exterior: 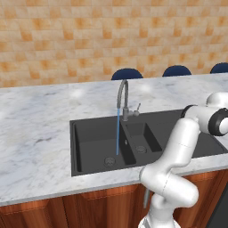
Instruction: Soak the sponge with water for a few seconds and then drop it inside the sink.
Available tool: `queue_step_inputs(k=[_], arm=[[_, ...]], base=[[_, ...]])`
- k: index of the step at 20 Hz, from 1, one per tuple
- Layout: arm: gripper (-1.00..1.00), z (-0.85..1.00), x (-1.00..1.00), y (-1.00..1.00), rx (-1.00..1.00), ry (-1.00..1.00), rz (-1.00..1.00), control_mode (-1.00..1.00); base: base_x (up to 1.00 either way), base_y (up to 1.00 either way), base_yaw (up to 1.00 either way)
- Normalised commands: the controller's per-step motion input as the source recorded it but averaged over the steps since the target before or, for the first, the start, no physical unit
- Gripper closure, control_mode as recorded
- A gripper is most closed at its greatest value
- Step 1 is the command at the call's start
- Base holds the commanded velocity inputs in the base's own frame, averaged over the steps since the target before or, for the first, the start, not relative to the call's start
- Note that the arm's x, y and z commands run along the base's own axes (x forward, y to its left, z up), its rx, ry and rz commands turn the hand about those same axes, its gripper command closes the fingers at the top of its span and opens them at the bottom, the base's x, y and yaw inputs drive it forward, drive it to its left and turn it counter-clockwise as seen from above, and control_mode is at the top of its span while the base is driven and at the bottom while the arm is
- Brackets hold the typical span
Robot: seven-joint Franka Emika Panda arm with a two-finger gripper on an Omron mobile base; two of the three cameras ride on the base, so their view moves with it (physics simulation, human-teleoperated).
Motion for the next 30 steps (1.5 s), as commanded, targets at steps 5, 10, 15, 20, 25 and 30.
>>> queue_step_inputs(k=[5, 10, 15, 20, 25, 30], arm=[[-1.00, -0.03, 0.18, -0.02, 0.00, 0.00, 0.00, -1.00], [-1.00, -0.10, 0.14, -0.13, 0.00, 0.00, 0.00, -1.00], [-1.00, -0.17, 0.03, -0.16, 0.00, 0.00, 0.00, -1.00], [-1.00, -0.20, 0.00, -0.07, 0.00, 0.00, 0.00, -1.00], [-1.00, -0.12, 0.00, 0.00, 0.00, 0.00, 0.00, -1.00], [-1.00, -0.22, 0.00, 0.00, 0.00, 0.00, 0.00, -1.00]], base=[[0.00, 0.00, 0.00], [0.00, 0.00, 0.00], [0.00, 0.00, 0.00], [0.00, 0.00, 0.00], [0.00, 0.00, 0.00], [0.00, 0.00, 0.00]])
